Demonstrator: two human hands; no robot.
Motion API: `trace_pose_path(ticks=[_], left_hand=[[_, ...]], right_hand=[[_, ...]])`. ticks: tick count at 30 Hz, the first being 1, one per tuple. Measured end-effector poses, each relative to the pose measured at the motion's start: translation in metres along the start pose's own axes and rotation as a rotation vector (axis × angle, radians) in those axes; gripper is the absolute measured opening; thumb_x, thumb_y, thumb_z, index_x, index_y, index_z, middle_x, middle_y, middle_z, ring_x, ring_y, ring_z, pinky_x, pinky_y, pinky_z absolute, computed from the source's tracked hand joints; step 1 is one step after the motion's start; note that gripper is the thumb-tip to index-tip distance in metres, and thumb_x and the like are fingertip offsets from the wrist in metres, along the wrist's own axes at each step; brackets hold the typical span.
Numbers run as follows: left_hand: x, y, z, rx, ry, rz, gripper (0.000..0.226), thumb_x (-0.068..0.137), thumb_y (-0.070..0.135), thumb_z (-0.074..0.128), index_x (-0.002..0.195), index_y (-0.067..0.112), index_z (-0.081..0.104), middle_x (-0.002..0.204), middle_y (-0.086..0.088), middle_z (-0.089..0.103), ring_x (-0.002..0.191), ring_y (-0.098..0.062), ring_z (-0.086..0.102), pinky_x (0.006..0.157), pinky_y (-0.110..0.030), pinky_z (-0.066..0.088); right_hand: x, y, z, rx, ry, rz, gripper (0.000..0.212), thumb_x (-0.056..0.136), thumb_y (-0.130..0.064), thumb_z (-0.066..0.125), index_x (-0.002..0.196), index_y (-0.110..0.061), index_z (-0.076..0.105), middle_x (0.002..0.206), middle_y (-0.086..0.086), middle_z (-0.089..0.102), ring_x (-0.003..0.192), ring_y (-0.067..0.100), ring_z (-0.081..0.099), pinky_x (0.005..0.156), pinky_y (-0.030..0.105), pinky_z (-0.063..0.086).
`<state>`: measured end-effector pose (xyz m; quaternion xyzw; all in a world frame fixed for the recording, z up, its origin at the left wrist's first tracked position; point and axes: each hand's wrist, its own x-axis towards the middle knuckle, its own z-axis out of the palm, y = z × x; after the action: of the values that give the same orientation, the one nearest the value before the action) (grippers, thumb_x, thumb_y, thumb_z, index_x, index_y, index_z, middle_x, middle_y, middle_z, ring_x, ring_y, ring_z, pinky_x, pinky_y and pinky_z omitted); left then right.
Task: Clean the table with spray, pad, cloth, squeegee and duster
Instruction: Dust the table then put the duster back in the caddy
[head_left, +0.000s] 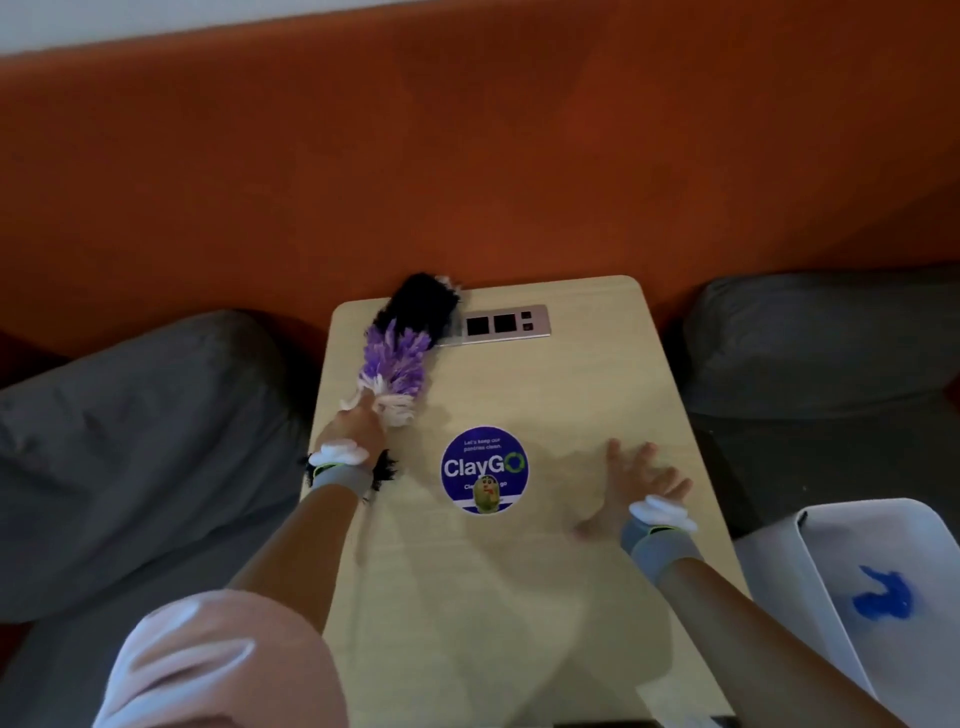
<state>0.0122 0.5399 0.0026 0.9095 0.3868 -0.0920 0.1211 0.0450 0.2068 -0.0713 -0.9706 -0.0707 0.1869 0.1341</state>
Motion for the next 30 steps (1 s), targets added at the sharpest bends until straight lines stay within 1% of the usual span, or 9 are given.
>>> trace_pose_path(ticks=[2,5,9,12,19,21,25,27,30], left_hand=[[-0.006,-0.030,0.002,-0.046,0.039,-0.064,0.030,0.097,0.033,0.037,0.124,0.024,0.047,0.115,-0.016,0.061,0.097,-0.033,0.059,0.079,-0.041,0.042],[-0.026,-0.065,0.009,-0.082,0.047,-0.192,0.030,0.093,0.040,0.041,0.121,0.030,0.044,0.120,-0.014,0.058,0.107,-0.036,0.058,0.077,-0.040,0.043],[-0.074,-0.060,0.029,-0.186,0.046,-0.239,0.030,0.096,0.038,0.037,0.125,0.033,0.038,0.117,-0.015,0.060,0.104,-0.038,0.060,0.082,-0.050,0.047],[-0.116,-0.031,0.041,-0.118,-0.041,-0.071,0.047,0.095,0.024,0.037,0.140,0.030,0.024,0.117,-0.013,0.060,0.102,-0.036,0.062,0.079,-0.045,0.046],[-0.176,0.019,0.073,0.134,-0.141,0.510,0.056,0.096,0.017,0.038,0.148,0.026,0.017,0.117,-0.011,0.060,0.090,-0.028,0.066,0.061,-0.028,0.041],[-0.186,0.022,0.080,0.165,-0.144,0.635,0.054,0.096,0.017,0.041,0.146,0.024,0.023,0.107,-0.009,0.063,0.079,-0.021,0.063,0.056,-0.023,0.035],[-0.200,0.023,0.092,0.279,-0.113,0.830,0.057,0.090,0.017,0.045,0.144,0.024,0.026,0.081,-0.004,0.061,0.060,-0.023,0.060,0.050,-0.026,0.035],[-0.209,0.027,0.089,0.288,-0.095,0.882,0.061,0.082,0.016,0.059,0.137,0.022,0.033,0.073,-0.002,0.060,0.052,-0.022,0.057,0.045,-0.021,0.029],[-0.214,0.028,0.093,0.309,-0.100,0.949,0.053,0.089,0.016,0.050,0.140,0.019,0.032,0.089,-0.007,0.065,0.071,-0.026,0.063,0.055,-0.028,0.039]], right_hand=[[-0.016,-0.007,-0.018,-0.109,-0.113,0.069,0.126,0.051,-0.091,0.050,0.151,-0.033,-0.001,0.156,0.018,0.018,0.136,0.055,0.026,0.104,0.077,0.014],[-0.038,-0.003,-0.022,-0.191,-0.217,0.152,0.117,0.069,-0.084,0.052,0.153,-0.031,-0.010,0.162,0.004,-0.009,0.148,0.039,0.001,0.113,0.067,0.004],[-0.074,-0.003,-0.014,-0.128,-0.115,0.146,0.083,0.090,-0.066,0.042,0.154,-0.029,0.004,0.163,-0.004,-0.001,0.149,0.028,0.006,0.115,0.065,0.003],[-0.092,0.002,-0.007,-0.090,-0.083,0.195,0.065,0.099,-0.050,0.035,0.154,-0.030,0.007,0.163,-0.007,0.003,0.149,0.026,0.006,0.115,0.063,0.002],[-0.136,0.005,-0.007,0.075,0.155,0.270,0.062,0.100,-0.045,0.038,0.154,-0.033,0.010,0.164,0.001,0.004,0.149,0.034,0.003,0.116,0.060,0.002],[-0.146,0.009,-0.009,0.100,0.195,0.278,0.060,0.100,-0.044,0.038,0.153,-0.035,0.011,0.163,0.001,0.003,0.149,0.034,0.002,0.117,0.059,0.002],[-0.162,0.015,-0.010,0.124,0.220,0.325,0.058,0.100,-0.045,0.038,0.152,-0.038,0.015,0.164,0.000,0.001,0.149,0.035,0.000,0.115,0.058,-0.001],[-0.167,0.016,-0.006,0.124,0.218,0.335,0.057,0.099,-0.046,0.038,0.152,-0.038,0.017,0.164,0.000,0.002,0.149,0.036,0.000,0.116,0.060,0.000],[-0.177,0.015,0.002,0.129,0.206,0.334,0.057,0.099,-0.048,0.037,0.152,-0.039,0.017,0.164,0.001,0.002,0.149,0.037,-0.001,0.116,0.062,0.001]])
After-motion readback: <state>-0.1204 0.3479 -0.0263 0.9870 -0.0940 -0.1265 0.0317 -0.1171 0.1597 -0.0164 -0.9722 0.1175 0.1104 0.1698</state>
